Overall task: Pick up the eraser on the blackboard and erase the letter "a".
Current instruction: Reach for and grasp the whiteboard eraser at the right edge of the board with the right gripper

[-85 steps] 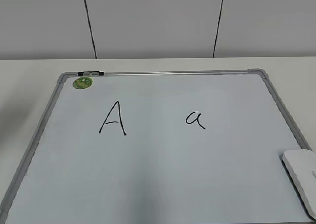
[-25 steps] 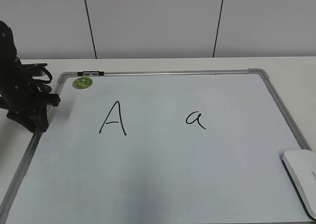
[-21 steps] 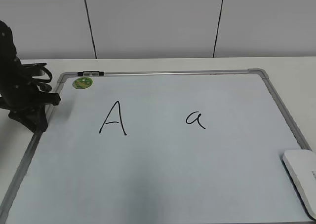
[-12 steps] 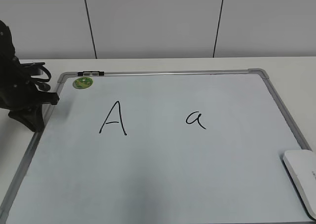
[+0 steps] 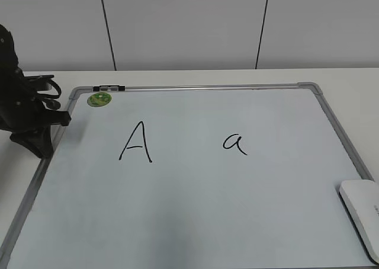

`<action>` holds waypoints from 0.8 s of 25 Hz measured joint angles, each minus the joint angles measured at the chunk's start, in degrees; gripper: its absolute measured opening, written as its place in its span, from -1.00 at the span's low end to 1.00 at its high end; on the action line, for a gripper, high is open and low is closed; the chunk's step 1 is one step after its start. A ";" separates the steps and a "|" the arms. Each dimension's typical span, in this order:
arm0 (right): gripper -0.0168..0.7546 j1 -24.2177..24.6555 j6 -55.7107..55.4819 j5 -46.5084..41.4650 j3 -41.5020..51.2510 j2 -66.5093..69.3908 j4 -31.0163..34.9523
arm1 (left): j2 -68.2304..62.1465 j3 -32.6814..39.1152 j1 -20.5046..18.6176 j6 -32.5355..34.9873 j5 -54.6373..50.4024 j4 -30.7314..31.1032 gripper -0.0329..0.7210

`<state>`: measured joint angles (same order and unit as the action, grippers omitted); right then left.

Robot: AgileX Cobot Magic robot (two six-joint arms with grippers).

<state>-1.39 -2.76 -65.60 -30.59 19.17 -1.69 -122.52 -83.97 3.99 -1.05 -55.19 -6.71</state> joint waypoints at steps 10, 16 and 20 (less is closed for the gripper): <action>0.39 -0.46 2.25 0.04 -7.00 28.47 4.54 | 0.00 0.00 0.00 0.00 -0.11 0.35 -0.83; 0.41 -0.46 3.54 4.64 -9.10 41.85 4.54 | 0.00 0.00 0.00 0.00 -0.11 0.55 -0.82; 0.67 -0.46 4.18 7.76 -9.46 47.53 4.54 | 0.00 0.00 0.00 0.00 -0.11 0.67 -0.81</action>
<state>-1.85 1.43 -57.84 -40.05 66.70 2.85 -122.52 -83.97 3.99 -1.05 -55.30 -6.05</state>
